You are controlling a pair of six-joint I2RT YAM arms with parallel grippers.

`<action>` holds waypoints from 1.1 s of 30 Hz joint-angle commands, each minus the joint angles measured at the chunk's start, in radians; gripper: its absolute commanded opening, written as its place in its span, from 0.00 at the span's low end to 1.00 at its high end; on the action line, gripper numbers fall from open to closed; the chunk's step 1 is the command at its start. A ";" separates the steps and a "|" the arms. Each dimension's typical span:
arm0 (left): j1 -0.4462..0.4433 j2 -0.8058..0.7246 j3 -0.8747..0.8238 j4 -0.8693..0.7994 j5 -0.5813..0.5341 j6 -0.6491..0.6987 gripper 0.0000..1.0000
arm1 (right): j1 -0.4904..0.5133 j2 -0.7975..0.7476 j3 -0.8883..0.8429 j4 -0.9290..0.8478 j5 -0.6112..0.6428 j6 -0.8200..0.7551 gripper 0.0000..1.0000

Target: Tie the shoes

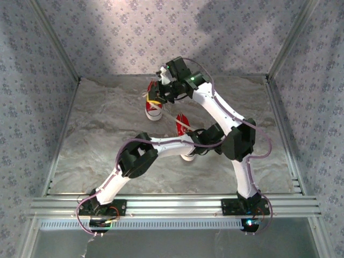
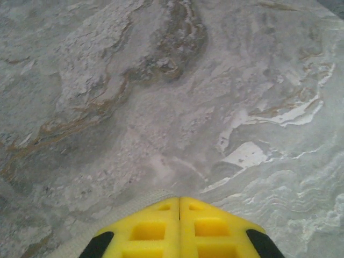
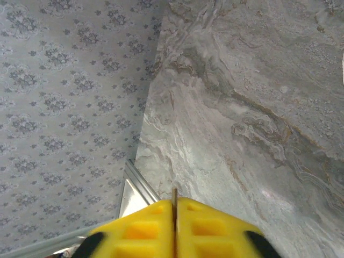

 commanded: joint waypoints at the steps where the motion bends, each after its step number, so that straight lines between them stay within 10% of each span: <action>1: -0.009 -0.014 0.008 0.000 0.057 0.025 0.30 | 0.010 0.037 0.081 -0.083 -0.036 -0.076 0.30; 5: -0.030 -0.101 -0.066 0.042 0.060 0.060 0.74 | 0.008 0.033 0.133 -0.112 -0.014 -0.075 0.62; 8: -0.031 -0.156 -0.116 0.060 0.075 0.059 0.83 | 0.004 0.026 0.177 -0.141 -0.004 -0.086 0.72; 13: -0.039 -0.302 -0.282 0.132 0.057 0.055 0.86 | -0.034 -0.091 0.142 -0.220 0.190 -0.173 0.72; 21: 0.012 -0.749 -0.706 0.169 -0.205 0.013 0.86 | -0.176 -0.603 -0.666 -0.017 0.759 -0.039 0.72; 26: 0.168 -0.929 -0.880 -0.007 -0.328 -0.035 0.89 | -0.324 -0.779 -1.113 0.053 0.797 0.031 0.71; 33: 0.382 -0.912 -0.902 -0.087 -0.227 0.023 0.88 | -0.372 -0.656 -1.212 0.055 0.731 0.084 0.62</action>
